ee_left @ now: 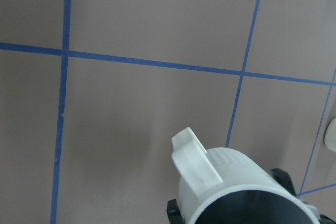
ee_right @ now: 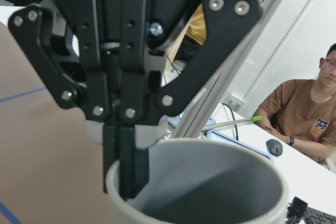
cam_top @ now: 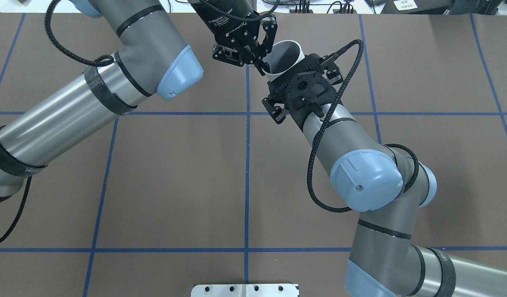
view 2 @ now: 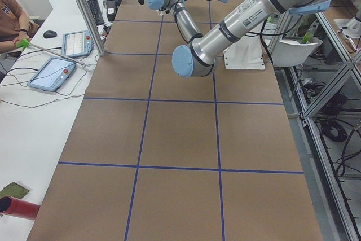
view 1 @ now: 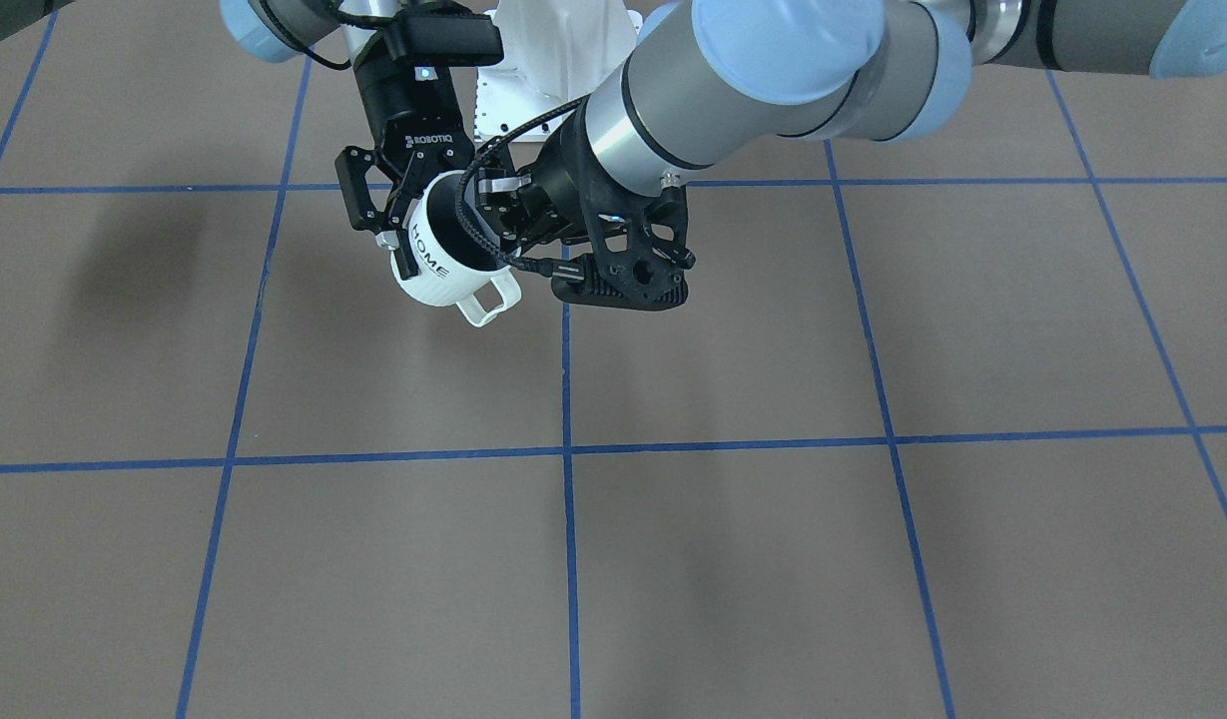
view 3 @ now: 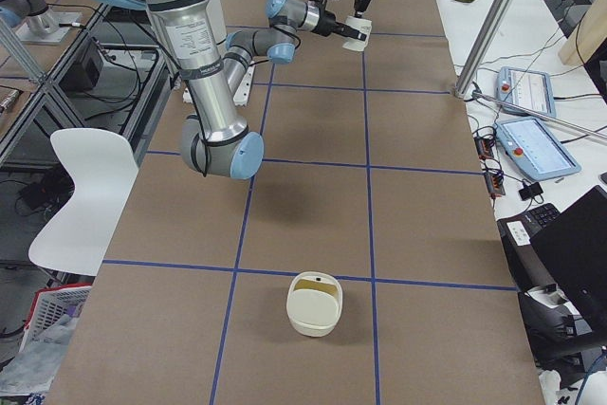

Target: Left arm hands cup to right arm to dump lemon

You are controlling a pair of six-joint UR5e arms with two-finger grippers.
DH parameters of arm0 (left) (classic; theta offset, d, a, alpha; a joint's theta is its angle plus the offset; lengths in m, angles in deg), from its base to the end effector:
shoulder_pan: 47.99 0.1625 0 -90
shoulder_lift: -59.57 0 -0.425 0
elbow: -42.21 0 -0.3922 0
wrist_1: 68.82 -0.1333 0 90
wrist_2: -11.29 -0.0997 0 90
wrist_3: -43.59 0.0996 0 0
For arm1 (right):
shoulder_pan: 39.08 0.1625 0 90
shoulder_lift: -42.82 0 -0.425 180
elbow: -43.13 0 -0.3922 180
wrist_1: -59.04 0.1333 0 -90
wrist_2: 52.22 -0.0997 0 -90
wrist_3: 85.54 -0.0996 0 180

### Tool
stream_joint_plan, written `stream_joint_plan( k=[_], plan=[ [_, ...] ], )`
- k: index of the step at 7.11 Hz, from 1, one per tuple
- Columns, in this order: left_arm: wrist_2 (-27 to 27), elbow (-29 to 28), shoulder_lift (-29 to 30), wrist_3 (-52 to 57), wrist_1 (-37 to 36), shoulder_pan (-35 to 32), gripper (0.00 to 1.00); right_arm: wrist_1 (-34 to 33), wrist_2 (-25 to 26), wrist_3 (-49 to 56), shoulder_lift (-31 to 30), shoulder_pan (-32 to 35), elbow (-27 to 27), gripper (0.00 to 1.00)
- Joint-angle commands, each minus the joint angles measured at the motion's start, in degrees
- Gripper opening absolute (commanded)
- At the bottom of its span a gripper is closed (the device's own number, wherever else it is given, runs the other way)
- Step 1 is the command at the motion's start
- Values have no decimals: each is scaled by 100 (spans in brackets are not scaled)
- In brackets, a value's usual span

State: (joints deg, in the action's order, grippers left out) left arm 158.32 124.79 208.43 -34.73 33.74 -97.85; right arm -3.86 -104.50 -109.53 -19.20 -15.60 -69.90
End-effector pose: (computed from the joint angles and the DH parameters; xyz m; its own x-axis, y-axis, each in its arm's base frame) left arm 0.4137 -0.5677 0.0097 0.2626 -0.1405 -0.9546 -0.1258 0.9759 -0.1782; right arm -0.4214 -0.3948 0.1517 0.8664 -0.4115 0.2827 -0.1787 0.2730 0.9453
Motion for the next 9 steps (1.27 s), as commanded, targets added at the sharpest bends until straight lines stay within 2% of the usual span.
stream_joint_plan(
  k=[1,9],
  plan=[
    [2,4,2,0,2,2,0,-11,-1,8,-2,-1,0,100],
    [2,-102,11,0,28,-112,0,-20,-1,0,-11,-1,9,100]
  ],
)
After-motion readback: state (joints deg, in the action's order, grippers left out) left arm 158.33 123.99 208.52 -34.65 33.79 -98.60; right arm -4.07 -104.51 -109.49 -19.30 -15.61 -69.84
